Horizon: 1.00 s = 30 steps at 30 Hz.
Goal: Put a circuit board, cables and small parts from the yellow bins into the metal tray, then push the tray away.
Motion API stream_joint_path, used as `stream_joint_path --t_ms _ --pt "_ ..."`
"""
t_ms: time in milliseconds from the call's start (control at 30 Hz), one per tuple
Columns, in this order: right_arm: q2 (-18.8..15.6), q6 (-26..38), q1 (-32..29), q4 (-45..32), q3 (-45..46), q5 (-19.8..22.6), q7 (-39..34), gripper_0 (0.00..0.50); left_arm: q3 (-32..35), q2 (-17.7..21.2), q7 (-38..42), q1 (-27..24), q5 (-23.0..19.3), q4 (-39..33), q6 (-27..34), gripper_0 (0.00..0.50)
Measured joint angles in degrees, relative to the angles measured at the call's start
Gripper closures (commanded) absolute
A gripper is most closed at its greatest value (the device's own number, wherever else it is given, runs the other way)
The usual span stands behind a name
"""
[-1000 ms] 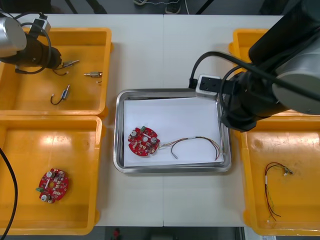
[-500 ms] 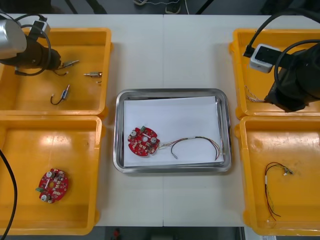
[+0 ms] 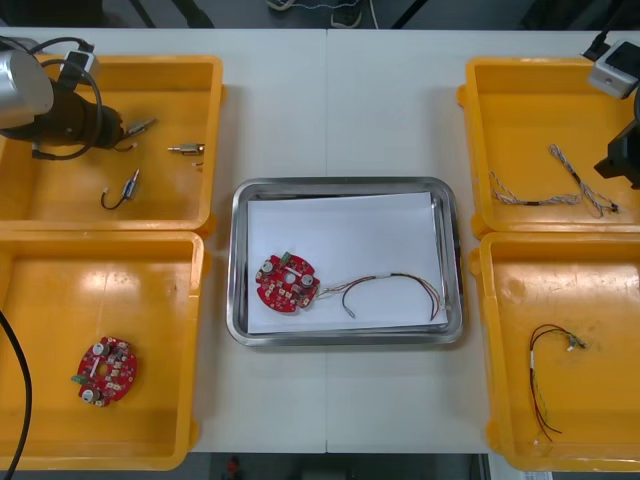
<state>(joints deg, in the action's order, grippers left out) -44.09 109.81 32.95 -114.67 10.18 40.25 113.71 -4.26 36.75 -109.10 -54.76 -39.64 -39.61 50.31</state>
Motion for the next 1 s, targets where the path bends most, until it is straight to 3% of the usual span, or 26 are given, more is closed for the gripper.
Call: stream_joint_path --t_ms 267,333,400,767,1000 --pt "0.00 0.00 1.41 8.98 1.67 -3.86 0.00 0.000 0.00 0.00 -0.01 0.00 -0.93 0.00 -0.73 0.000" --pt "0.00 0.00 2.29 11.44 1.67 -4.48 0.00 0.000 0.00 -0.01 -0.02 0.00 -1.02 0.00 -0.80 0.134" --pt "0.00 0.00 3.21 13.66 1.67 -4.86 0.00 0.000 0.00 -0.01 -0.02 0.00 -1.02 0.00 -0.92 0.498" --pt "0.00 -0.45 9.64 28.12 1.67 -6.30 0.01 0.000 0.00 -0.01 -0.02 0.01 -1.02 0.00 -1.01 0.500" --pt "0.00 -8.40 14.01 38.79 1.67 -6.46 0.03 0.000 0.00 -0.01 -0.03 0.01 -1.02 0.00 -1.01 0.500"
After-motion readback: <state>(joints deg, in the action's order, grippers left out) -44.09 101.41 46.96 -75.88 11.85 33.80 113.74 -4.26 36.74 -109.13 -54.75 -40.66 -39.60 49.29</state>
